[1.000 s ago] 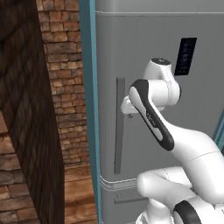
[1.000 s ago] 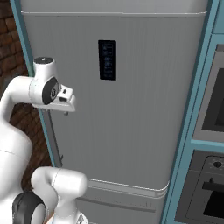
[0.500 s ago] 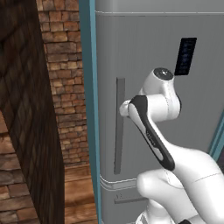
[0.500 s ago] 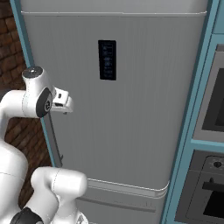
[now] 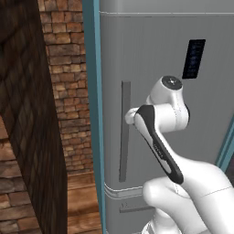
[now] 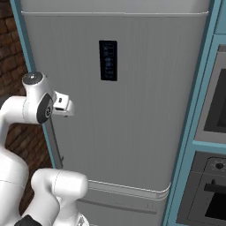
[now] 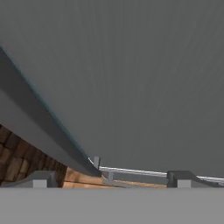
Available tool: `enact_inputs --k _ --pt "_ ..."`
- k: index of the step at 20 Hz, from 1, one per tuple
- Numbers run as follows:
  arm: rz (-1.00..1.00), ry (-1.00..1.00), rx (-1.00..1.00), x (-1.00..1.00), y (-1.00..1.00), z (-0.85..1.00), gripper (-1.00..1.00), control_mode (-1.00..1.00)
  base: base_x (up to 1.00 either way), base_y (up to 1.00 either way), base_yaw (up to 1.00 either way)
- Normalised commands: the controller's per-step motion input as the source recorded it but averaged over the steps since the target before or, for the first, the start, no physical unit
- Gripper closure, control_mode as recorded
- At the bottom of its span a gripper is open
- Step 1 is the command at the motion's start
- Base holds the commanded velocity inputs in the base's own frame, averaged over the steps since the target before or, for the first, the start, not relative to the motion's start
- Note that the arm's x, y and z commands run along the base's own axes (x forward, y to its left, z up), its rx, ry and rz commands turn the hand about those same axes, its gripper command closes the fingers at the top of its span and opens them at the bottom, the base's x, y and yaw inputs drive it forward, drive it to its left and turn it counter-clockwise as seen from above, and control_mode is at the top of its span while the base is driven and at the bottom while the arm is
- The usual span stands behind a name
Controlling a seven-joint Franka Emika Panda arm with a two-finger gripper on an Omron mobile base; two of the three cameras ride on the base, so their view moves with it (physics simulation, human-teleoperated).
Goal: Take the lemon wedge from the fridge and place it on the plate with fish on the dining counter.
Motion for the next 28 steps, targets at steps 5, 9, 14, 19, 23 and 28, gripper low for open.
enact_inputs --k 5,9,14,19,23,28 --pt "0.0 -0.01 0.0 0.0 0.22 0.0 -1.0 -1.0 0.0 0.0 0.0" --pt "0.0 -0.01 0.0 0.0 0.18 0.0 -1.0 1.0 0.01 0.59 0.0" --pt "0.0 0.0 0.0 0.0 0.0 0.0 -1.0 1.0 -0.47 0.11 0.0" --pt "0.0 0.0 0.0 0.0 0.0 0.0 -1.0 1.0 -0.24 0.03 0.0" --pt "0.0 0.0 0.0 0.0 0.0 0.0 -1.0 1.0 -0.55 0.0 0.0" --pt "0.0 0.0 0.0 0.0 0.0 0.0 -1.0 1.0 -0.75 0.0 -0.01"
